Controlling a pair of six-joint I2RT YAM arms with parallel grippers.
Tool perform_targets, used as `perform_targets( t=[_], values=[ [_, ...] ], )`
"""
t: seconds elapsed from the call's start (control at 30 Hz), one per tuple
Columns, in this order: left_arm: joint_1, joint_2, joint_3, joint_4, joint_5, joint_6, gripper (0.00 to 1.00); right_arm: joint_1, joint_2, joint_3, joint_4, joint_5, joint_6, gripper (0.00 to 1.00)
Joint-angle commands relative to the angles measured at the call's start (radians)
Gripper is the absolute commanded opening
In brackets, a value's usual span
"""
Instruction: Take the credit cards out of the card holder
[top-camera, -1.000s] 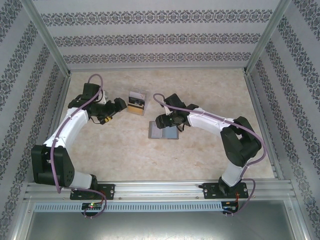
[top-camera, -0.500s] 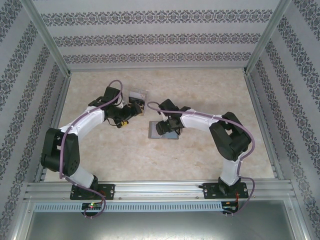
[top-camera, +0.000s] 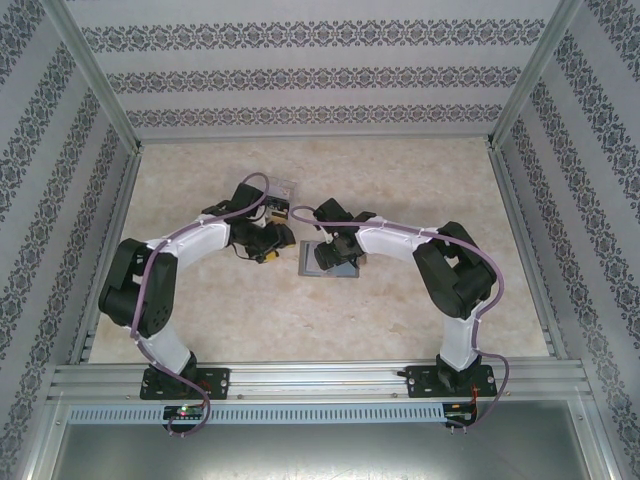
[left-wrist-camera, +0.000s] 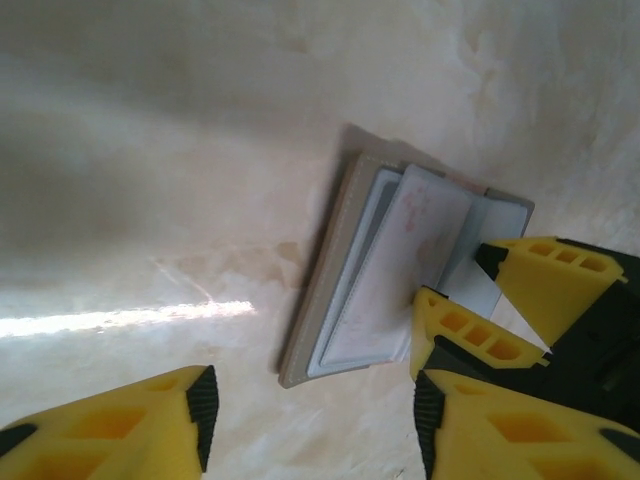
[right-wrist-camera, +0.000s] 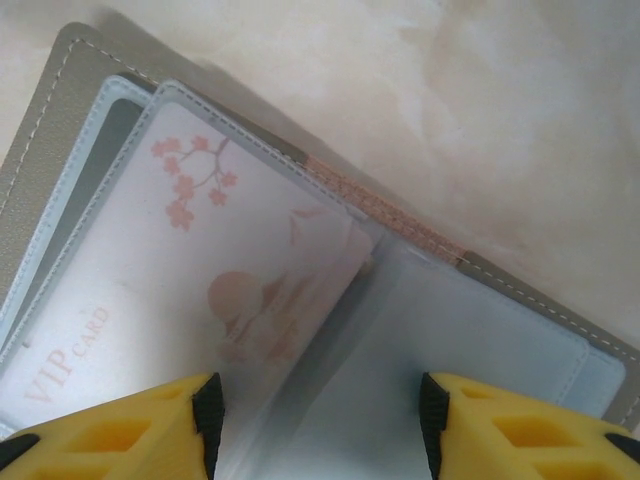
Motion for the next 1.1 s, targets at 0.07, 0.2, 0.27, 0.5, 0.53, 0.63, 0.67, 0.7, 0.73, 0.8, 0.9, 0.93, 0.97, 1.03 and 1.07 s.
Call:
perform_targets(
  t=[0.07, 0.2, 0.27, 0.5, 0.53, 0.63, 0.67, 0.7, 0.73, 0.8, 0.9, 0.93, 0.97, 1.03, 1.07],
  values=[
    [-0.043, 0.04, 0.002, 0.073, 0.03, -0.025, 0.47, 0.007, 0.041, 0.006, -0.055, 0.037, -0.016, 0.54],
    [-0.069, 0.08, 0.026, 0.09, 0.048, -0.027, 0.38, 0.004, 0.038, 0.001, -0.045, 0.011, -0.012, 0.52],
    [-0.081, 0.103, 0.037, 0.101, 0.057, -0.026, 0.34, 0.002, 0.034, -0.003, -0.039, -0.002, -0.008, 0.5],
    [-0.099, 0.147, 0.06, 0.141, 0.073, -0.021, 0.25, -0.011, 0.027, -0.011, -0.032, -0.046, -0.005, 0.45],
    [-0.099, 0.149, 0.061, 0.151, 0.068, -0.016, 0.25, -0.012, 0.027, -0.011, -0.032, -0.047, -0.005, 0.45],
    [-0.099, 0.163, 0.082, 0.152, 0.028, 0.004, 0.22, -0.013, 0.028, -0.009, -0.033, -0.055, -0.007, 0.44],
    [-0.098, 0.169, 0.085, 0.153, 0.016, 0.011, 0.21, -0.014, 0.027, -0.011, -0.032, -0.055, -0.006, 0.44],
    [-0.098, 0.175, 0.087, 0.157, 0.012, 0.012, 0.2, -0.013, 0.025, -0.012, -0.032, -0.055, -0.007, 0.44],
    [-0.099, 0.185, 0.091, 0.167, 0.019, 0.016, 0.2, -0.014, 0.023, -0.014, -0.029, -0.055, -0.007, 0.44],
    [-0.098, 0.201, 0.094, 0.181, 0.037, 0.012, 0.2, -0.017, 0.019, -0.017, -0.026, -0.057, -0.007, 0.44],
    [-0.099, 0.214, 0.096, 0.192, 0.047, 0.017, 0.2, -0.021, 0.016, -0.021, -0.021, -0.064, -0.004, 0.43],
    [-0.099, 0.216, 0.099, 0.191, 0.049, 0.021, 0.19, -0.022, 0.016, -0.022, -0.02, -0.069, -0.004, 0.44],
    [-0.099, 0.222, 0.104, 0.185, 0.053, 0.027, 0.2, -0.024, 0.016, -0.021, -0.019, -0.074, -0.002, 0.44],
    [-0.098, 0.233, 0.108, 0.18, 0.052, 0.033, 0.2, -0.026, 0.016, -0.021, -0.019, -0.084, -0.002, 0.43],
    [-0.099, 0.239, 0.109, 0.181, 0.054, 0.035, 0.21, -0.027, 0.016, -0.022, -0.018, -0.088, -0.002, 0.43]
  ],
)
